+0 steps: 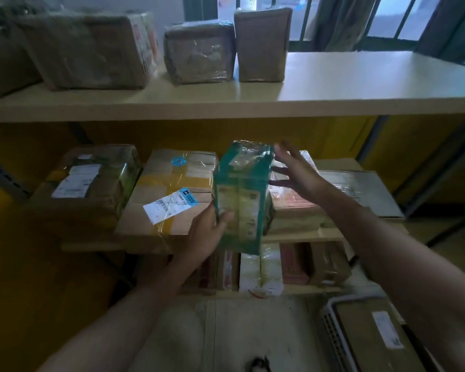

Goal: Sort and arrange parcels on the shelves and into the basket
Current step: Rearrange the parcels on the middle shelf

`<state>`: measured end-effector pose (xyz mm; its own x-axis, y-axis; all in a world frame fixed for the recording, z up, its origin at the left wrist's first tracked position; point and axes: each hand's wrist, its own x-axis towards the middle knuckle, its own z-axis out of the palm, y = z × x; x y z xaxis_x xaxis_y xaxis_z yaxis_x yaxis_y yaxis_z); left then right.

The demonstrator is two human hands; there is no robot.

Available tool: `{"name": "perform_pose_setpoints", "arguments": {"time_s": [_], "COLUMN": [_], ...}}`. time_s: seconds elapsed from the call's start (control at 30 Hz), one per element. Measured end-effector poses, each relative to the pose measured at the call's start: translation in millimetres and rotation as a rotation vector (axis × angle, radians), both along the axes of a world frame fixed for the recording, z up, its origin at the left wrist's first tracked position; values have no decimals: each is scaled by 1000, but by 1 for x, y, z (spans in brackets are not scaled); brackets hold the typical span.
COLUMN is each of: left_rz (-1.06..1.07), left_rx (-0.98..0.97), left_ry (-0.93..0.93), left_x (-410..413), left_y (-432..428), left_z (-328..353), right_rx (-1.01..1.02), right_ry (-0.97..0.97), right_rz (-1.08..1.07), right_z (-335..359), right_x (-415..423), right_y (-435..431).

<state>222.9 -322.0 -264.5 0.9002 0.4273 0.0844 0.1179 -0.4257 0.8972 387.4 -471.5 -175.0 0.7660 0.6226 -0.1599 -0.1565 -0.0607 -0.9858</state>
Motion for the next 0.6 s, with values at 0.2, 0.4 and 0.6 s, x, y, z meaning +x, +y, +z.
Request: {"name": "perform_pose_setpoints", "arguments": {"time_s": [0.2, 0.4, 0.6], "left_rz": [114, 243, 122], "left_rx": [-69, -141, -314], "left_ry": [-17, 37, 122], "left_x": [10, 21, 21], "left_y": [-10, -8, -15], "left_z": [10, 7, 0], "right_rx": [-84, -222, -220], "right_ry": [-127, -210, -156], "right_rz": [148, 170, 89], "right_z": [-5, -14, -38], "right_x": [-13, -8, 10], "right_y": [7, 9, 21]}}
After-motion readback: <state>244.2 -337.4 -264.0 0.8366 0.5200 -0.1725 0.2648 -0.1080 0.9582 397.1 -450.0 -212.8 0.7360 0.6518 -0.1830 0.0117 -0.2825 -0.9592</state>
